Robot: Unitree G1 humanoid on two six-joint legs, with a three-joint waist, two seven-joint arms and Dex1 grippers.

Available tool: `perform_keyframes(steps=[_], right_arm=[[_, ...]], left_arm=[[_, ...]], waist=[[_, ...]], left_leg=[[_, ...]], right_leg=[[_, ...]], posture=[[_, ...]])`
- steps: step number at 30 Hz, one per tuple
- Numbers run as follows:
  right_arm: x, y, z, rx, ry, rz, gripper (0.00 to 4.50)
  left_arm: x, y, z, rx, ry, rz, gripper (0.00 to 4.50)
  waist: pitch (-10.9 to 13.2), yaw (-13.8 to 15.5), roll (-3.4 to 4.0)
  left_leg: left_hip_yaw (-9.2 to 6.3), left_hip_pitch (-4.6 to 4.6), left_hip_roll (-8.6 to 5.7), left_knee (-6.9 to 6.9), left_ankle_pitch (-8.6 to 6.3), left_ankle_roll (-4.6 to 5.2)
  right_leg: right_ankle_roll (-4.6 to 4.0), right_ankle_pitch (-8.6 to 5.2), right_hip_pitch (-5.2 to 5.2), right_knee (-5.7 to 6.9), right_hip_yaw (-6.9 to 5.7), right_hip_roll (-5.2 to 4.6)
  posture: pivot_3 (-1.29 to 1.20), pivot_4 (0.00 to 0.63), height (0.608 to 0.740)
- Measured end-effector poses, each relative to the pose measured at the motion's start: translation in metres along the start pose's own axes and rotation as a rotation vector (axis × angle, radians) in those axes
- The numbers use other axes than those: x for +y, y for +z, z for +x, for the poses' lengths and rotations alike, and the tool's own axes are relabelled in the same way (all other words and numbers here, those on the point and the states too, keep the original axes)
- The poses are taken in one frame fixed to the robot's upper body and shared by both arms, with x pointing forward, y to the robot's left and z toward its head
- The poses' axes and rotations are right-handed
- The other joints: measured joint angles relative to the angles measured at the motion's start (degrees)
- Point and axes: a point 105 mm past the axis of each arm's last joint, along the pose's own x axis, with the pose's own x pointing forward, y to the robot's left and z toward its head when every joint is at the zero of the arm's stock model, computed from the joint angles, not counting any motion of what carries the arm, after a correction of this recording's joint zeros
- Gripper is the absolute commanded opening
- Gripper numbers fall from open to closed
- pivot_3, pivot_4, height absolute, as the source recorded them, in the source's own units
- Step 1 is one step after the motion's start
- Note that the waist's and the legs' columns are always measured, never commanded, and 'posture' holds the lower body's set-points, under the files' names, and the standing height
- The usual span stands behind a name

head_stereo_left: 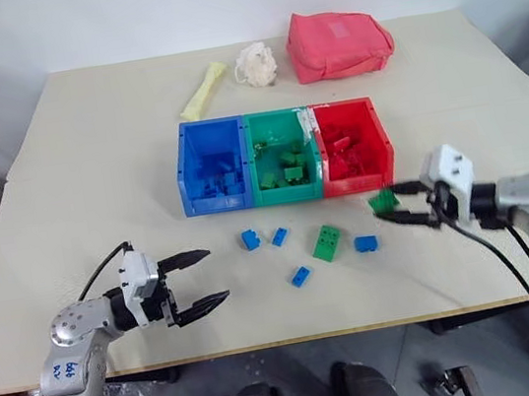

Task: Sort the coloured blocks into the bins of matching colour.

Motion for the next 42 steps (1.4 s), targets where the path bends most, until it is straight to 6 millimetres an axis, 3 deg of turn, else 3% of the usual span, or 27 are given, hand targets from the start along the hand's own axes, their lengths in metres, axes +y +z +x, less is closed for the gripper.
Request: perform_keyframes(steps=[3,6,12,15,19,23,27,32,35,39,42], right_arm=[[-0.011,0.032,0.017,-0.094,-0.032,-0.050,2.07],[-0.014,0.051,0.047,-0.155,-0.018,-0.047,2.07],[-0.021,0.070,0.098,-0.223,-0.058,-0.016,2.07],[-0.023,0.073,0.113,-0.235,-0.082,0.001,3.02],[-0.021,0.062,0.122,-0.215,-0.077,0.018,4.39],[-0.020,0.063,0.122,-0.221,-0.070,0.005,4.45],[-0.010,0.072,0.104,-0.266,-0.020,-0.047,4.45],[0.013,0.050,0.069,-0.239,0.086,-0.046,4.45],[0.034,0.023,0.027,-0.148,0.173,-0.052,4.45],[0.041,-0.002,-0.008,-0.048,0.171,-0.006,4.45],[0.048,-0.030,-0.046,0.067,0.139,0.052,4.45]], left_arm=[[0.004,0.000,0.002,-0.009,-0.007,0.018,4.50],[0.012,-0.002,0.004,-0.015,-0.009,0.042,4.50],[0.020,0.000,0.009,-0.044,-0.014,0.093,4.50],[0.021,0.002,0.015,-0.072,-0.026,0.108,4.50],[0.022,0.006,0.017,-0.082,-0.055,0.130,4.50],[0.020,0.005,0.017,-0.081,-0.092,0.130,4.50],[0.020,0.005,0.017,-0.075,-0.136,0.128,4.50],[0.018,0.002,0.015,-0.060,-0.182,0.115,4.50],[0.016,0.002,0.019,-0.060,-0.214,0.115,4.50],[0.015,0.001,0.019,-0.057,-0.238,0.107,4.50],[0.016,0.000,0.019,-0.054,-0.251,0.101,4.50]], waist=[[0.0,-0.1,0.00],[0.0,-0.3,-0.01],[0.0,-1.0,0.00],[0.0,-1.2,-0.01],[0.0,-1.3,0.00],[0.0,-1.5,0.00],[0.0,-1.3,0.00],[0.0,-1.1,-0.01],[0.0,-0.1,-0.01],[0.0,0.1,-0.03],[0.0,0.6,-0.03]], left_leg=[[-0.04,-0.02,-0.01,-0.02,-0.02,-0.03],[-0.04,-0.03,-0.02,-0.02,-0.01,-0.02],[-0.09,-0.05,-0.10,-0.02,0.00,0.01],[-0.15,-0.04,-0.10,-0.02,0.00,0.01],[-0.15,-0.04,-0.12,-0.02,0.00,0.01],[-0.15,-0.04,-0.10,-0.02,0.00,0.01],[-0.20,-0.04,-0.10,-0.02,0.00,0.01],[-0.11,-0.07,-0.18,0.03,-0.02,0.06],[-0.23,-0.05,-0.12,0.05,-0.02,0.06],[0.04,-0.05,-0.08,0.09,-0.03,0.09],[0.03,-0.03,-0.03,0.10,-0.03,0.08]], right_leg=[[0.00,0.00,-0.01,0.00,-0.03,0.02],[0.00,0.00,-0.03,0.05,-0.30,0.05],[0.00,0.00,-0.09,0.28,-0.40,-0.01],[0.00,0.00,-0.11,0.38,-0.43,0.01],[0.00,0.00,-0.11,0.42,-0.42,0.00],[0.00,0.00,-0.12,0.42,-0.43,0.02],[0.00,0.00,-0.12,0.45,-0.44,0.01],[0.00,0.00,-0.08,0.39,-0.39,-0.06],[0.00,0.00,-0.01,0.36,-0.49,-0.02],[0.02,0.01,0.01,0.16,-0.39,-0.03],[0.02,0.01,0.04,0.17,-0.41,0.01]], posture=[[0.00,0.150,0.740],[0.00,0.150,0.740],[0.00,0.150,0.740],[0.00,0.150,0.740],[0.00,0.150,0.740],[0.00,0.150,0.740],[0.00,0.150,0.740],[0.00,0.150,0.740],[0.00,0.150,0.740],[0.00,0.150,0.740],[0.00,0.150,0.740]])
